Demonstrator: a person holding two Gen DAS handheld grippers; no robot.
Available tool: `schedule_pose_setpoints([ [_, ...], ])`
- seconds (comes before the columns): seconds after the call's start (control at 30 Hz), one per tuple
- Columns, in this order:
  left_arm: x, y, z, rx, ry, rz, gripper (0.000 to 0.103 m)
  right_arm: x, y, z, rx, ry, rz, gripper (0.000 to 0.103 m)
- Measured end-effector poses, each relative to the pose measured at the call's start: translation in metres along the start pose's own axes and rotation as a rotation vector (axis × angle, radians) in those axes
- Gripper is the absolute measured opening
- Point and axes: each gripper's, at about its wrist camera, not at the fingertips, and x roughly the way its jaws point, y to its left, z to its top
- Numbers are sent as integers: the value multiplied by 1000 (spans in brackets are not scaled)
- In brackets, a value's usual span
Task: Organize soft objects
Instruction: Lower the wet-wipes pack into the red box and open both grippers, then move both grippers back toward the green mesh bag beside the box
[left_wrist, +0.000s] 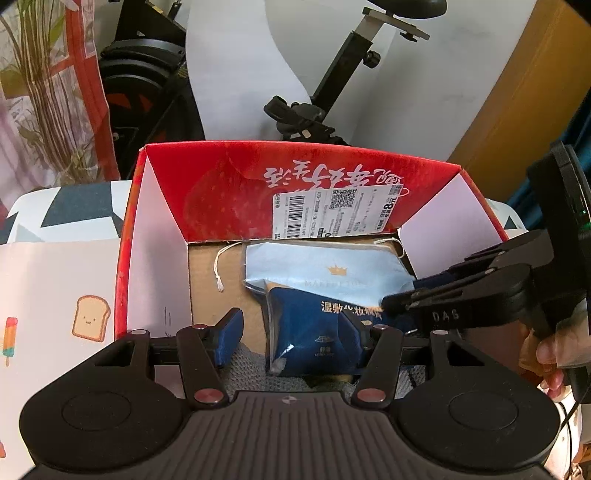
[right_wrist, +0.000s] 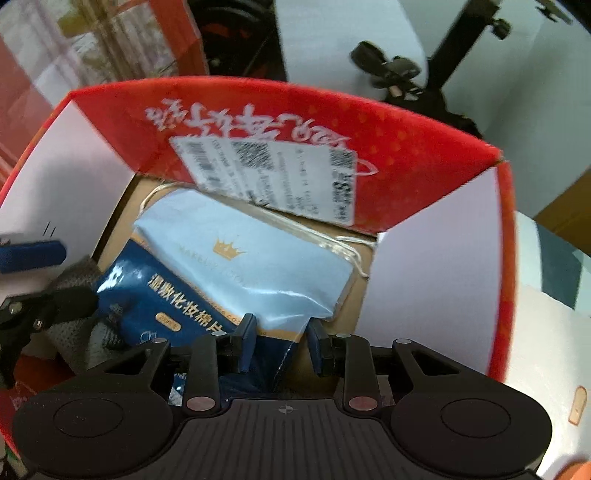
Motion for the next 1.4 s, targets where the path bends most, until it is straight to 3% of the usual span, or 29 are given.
schedule_pose_setpoints([
  [0.27, -6, -2, -4, 11, -16, 15, 59, -35, 7, -9, -41, -173, -55, 49],
  [0.63, -65, -11, -19, 57, -169, 57, 59, -112, 16, -60, -56, -446, 54, 51],
  [0.97, -121, -17, -88, 25, -278, 35, 59, -146, 19, -150, -4, -669, 89, 51],
  [1.2, -129, -10, -132, -65, -271, 31, 58, -148, 28, -195, 2, -701, 129, 50],
  [1.4, -124, -3, -157, -148, -238, 17, 55, -133, 45, -221, -29, -656, 140, 48],
])
